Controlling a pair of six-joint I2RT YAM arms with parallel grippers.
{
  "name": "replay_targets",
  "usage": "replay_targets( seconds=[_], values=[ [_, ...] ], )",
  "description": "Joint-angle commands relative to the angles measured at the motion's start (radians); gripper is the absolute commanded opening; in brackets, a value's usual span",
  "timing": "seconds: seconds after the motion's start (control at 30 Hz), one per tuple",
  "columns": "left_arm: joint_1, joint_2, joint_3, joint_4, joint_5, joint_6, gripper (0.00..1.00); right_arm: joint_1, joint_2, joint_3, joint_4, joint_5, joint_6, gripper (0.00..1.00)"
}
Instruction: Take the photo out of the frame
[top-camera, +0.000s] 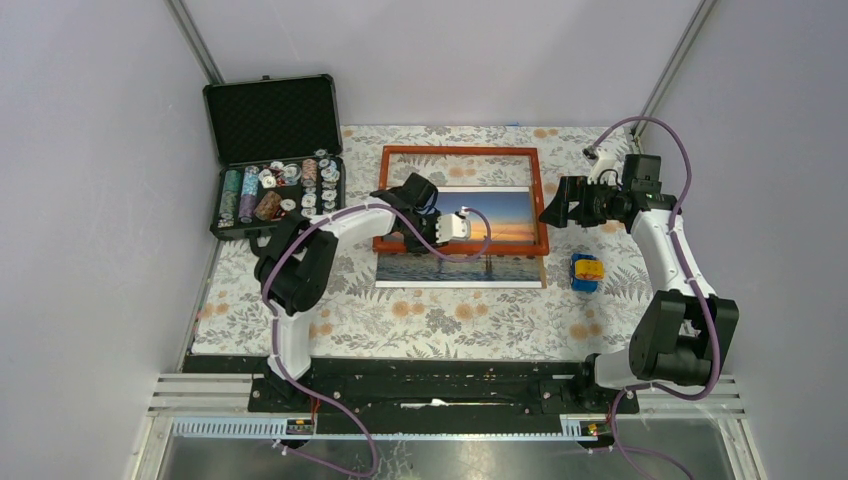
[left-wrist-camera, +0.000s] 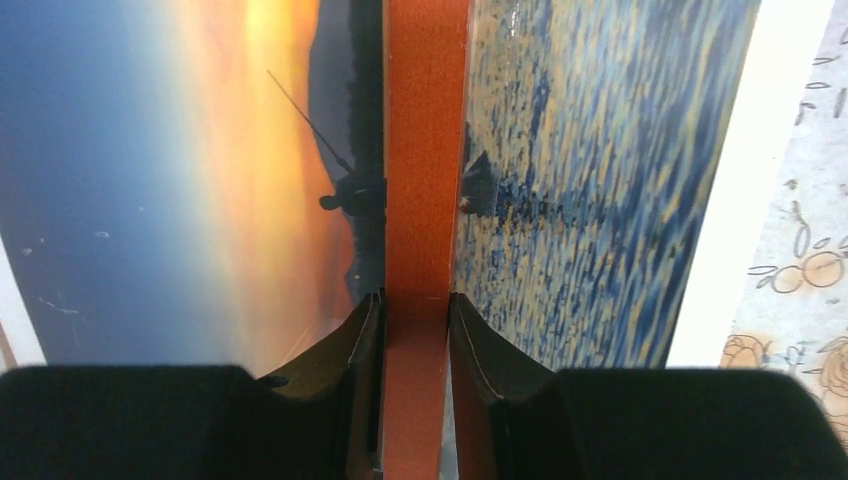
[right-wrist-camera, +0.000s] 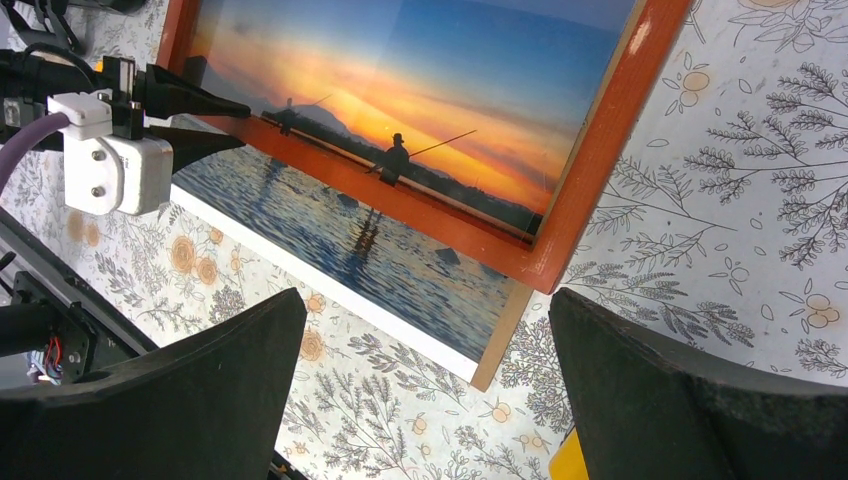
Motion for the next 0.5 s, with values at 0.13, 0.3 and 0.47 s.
replay_targets(
  seconds=[0.13, 0.3, 0.47],
  values=[
    [0.026, -0.001, 0.066, 0.034, -0.047, 0.02, 0.19, -0.002, -0.006, -0.013, 0.022, -0.059, -0.016, 1.0],
    [0.024, -0.161, 0.032, 0.006, -0.005, -0.085, 0.47, -0.002, -0.023, -0.025, 0.031, -0.117, -0.007, 1.0],
    [0.026, -0.34, -0.077, -0.059, -0.006, -0.133, 0.56, 0.004, -0.035, -0.04, 0.037, -0.211, -0.002, 1.0]
  ],
)
